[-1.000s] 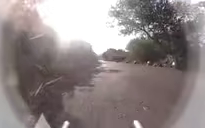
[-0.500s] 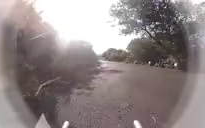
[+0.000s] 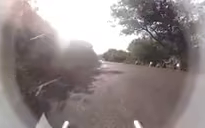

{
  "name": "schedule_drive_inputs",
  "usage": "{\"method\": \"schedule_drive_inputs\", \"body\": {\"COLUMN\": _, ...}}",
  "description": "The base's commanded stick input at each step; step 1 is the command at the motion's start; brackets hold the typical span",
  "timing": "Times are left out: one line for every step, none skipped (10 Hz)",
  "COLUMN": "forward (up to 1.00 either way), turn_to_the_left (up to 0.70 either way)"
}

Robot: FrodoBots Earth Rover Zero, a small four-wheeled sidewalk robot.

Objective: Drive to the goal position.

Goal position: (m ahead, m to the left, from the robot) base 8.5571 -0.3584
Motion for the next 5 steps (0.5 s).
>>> {"method": "schedule_drive_inputs", "body": {"forward": 0.50, "turn_to_the_left": 0.00}}
{"method": "schedule_drive_inputs", "body": {"forward": 0.50, "turn_to_the_left": 0.00}}
{"method": "schedule_drive_inputs", "body": {"forward": 0.50, "turn_to_the_left": 0.00}}
{"method": "schedule_drive_inputs", "body": {"forward": 0.50, "turn_to_the_left": 0.00}}
{"method": "schedule_drive_inputs", "body": {"forward": 0.50, "turn_to_the_left": 0.00}}
